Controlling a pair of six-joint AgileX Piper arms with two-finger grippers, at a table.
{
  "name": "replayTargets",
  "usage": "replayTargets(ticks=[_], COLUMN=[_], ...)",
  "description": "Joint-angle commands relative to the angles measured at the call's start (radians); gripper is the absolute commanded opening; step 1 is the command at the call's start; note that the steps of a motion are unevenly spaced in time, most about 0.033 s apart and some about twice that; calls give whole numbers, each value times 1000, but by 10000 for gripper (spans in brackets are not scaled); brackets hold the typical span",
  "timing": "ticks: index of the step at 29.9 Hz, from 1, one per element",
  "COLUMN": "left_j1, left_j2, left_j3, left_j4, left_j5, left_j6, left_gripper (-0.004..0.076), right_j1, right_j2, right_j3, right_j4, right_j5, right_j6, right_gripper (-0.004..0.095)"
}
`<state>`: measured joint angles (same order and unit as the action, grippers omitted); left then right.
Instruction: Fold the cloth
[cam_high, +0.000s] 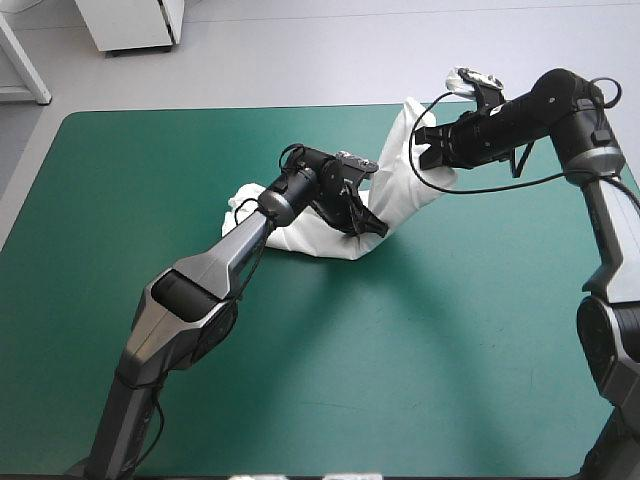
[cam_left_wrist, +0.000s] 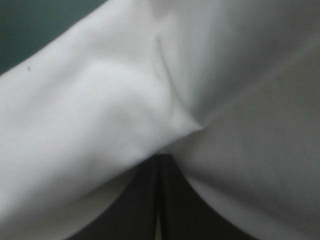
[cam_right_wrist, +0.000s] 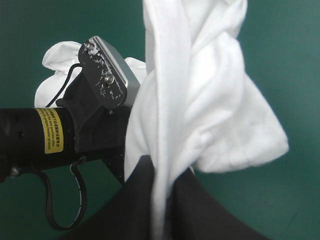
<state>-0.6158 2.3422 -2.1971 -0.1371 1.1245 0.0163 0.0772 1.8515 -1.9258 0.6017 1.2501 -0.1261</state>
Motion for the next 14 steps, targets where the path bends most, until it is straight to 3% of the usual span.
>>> replayTargets(ticks=[1,3,7,14], left_j1=[2,16,52,120], left_j2=[-103,-144,-231,-448], left_j3=[-25,-25,-25,131], left_j4=[31,26,35,5], left_j5=[4,17,153,163], left_j6=[-34,-16,27,30], left_gripper=[-9,-9,-9,-9], right_j1=[-1,-1,1,77], right_j2=[-60,-60,-60,-60], right_j3=[-35,-35,-35,-35], right_j4=[40,40,51,55], right_j5=[-20,-20,-18,-67], right_j6=[3,0,-9,-17], right_gripper=[-17,-17,-17,-17])
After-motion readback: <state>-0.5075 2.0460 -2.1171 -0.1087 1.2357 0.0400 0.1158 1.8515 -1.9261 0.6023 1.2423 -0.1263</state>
